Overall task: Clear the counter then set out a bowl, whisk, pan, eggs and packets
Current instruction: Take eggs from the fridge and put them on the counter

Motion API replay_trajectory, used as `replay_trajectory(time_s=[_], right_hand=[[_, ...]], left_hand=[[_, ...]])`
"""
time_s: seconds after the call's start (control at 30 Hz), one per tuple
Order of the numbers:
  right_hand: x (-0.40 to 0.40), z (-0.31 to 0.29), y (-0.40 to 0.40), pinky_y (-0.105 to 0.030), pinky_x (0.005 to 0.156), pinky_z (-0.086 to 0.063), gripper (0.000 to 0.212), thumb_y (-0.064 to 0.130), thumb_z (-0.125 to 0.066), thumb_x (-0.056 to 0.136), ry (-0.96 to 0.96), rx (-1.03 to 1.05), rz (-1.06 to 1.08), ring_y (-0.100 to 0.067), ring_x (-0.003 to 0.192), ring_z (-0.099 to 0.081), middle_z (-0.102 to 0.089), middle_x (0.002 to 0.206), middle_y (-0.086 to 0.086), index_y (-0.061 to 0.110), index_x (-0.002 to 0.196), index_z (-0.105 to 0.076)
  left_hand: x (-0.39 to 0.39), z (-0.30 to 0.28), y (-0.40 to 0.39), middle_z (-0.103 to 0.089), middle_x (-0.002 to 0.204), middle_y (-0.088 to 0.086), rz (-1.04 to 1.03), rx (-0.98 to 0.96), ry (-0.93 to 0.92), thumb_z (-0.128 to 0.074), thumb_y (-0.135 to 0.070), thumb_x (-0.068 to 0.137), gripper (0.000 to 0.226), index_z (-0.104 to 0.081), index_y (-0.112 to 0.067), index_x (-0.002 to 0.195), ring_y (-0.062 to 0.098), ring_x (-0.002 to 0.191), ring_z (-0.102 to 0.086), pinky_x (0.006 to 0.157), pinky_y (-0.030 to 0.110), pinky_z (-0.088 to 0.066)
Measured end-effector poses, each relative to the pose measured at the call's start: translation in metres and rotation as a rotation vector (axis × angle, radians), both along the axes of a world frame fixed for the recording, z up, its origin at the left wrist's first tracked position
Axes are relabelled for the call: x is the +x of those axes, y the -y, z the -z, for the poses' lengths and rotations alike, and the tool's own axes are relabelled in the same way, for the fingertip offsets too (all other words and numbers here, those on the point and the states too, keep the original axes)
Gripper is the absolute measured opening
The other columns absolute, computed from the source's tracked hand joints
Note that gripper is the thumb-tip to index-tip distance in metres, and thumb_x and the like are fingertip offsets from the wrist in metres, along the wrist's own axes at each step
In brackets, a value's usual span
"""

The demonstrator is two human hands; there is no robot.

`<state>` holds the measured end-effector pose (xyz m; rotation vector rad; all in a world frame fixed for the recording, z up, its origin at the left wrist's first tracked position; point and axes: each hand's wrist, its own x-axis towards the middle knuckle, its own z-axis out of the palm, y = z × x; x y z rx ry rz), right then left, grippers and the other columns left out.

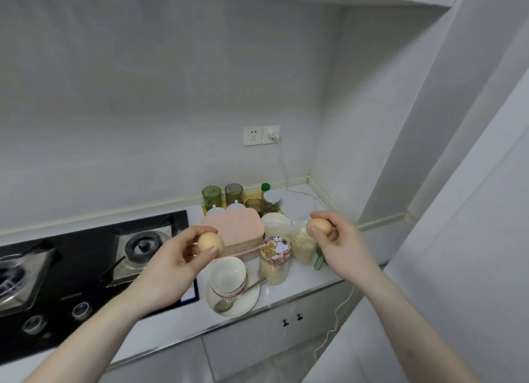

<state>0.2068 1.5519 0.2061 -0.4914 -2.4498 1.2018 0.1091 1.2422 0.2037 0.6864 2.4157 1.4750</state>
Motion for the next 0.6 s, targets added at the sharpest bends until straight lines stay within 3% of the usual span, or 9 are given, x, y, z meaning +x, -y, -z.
replay_trajectory(time_s=[0.2, 0.27, 0.37, 0.53, 0.6], right_hand=[[-0.021, -0.004, 0.121, -0.022, 0.076, -0.053, 0.024, 0.034, -0.066, 0.094, 0.04, -0.033, -0.356, -0.005, 0.078, -0.062, -0.067, 0.093, 0.013, 0.044, 0.116, -0.062], [-0.026, -0.006, 0.166, -0.016, 0.075, -0.05, 0.023, 0.034, -0.066, 0.095, 0.039, -0.031, -0.458, -0.004, 0.079, -0.062, -0.067, 0.092, 0.014, 0.045, 0.115, -0.063], [-0.03, -0.008, 0.228, -0.01, 0.067, -0.045, 0.021, 0.029, -0.067, 0.095, 0.039, -0.047, -0.573, 0.0, 0.067, -0.053, -0.064, 0.084, 0.014, 0.041, 0.113, -0.065], [-0.036, -0.008, 0.341, -0.013, 0.067, -0.046, 0.021, 0.033, -0.066, 0.095, 0.077, -0.033, -0.756, 0.0, 0.069, -0.054, -0.064, 0.085, 0.01, 0.044, 0.112, -0.064], [-0.037, -0.008, 0.387, -0.014, 0.069, -0.047, 0.021, 0.033, -0.066, 0.095, 0.08, -0.035, -0.811, 0.0, 0.071, -0.055, -0.065, 0.089, 0.01, 0.044, 0.113, -0.063]], left_hand=[[0.025, -0.003, 0.096, -0.073, 0.102, -0.006, -0.188, -0.029, 0.006, -0.07, -0.024, 0.093, 0.025, -0.065, -0.037, 0.114, 0.009, 0.092, -0.067, 0.084, 0.019, -0.051], [0.034, -0.003, 0.131, -0.073, 0.1, -0.005, -0.248, -0.023, 0.01, -0.071, -0.023, 0.093, 0.025, -0.065, -0.036, 0.114, 0.009, 0.089, -0.067, 0.081, 0.016, -0.051], [0.048, -0.001, 0.185, -0.073, 0.1, -0.004, -0.314, -0.035, 0.018, -0.07, -0.03, 0.093, 0.026, -0.063, -0.042, 0.115, 0.014, 0.086, -0.068, 0.083, 0.026, -0.055], [0.08, -0.001, 0.293, -0.074, 0.101, -0.001, -0.464, -0.006, 0.021, -0.072, -0.031, 0.091, 0.027, -0.063, -0.044, 0.113, 0.02, 0.092, -0.069, 0.086, 0.031, -0.057], [0.096, -0.002, 0.336, -0.074, 0.1, -0.003, -0.523, -0.003, 0.005, -0.072, -0.028, 0.091, 0.025, -0.065, -0.039, 0.113, 0.017, 0.091, -0.069, 0.083, 0.025, -0.056]])
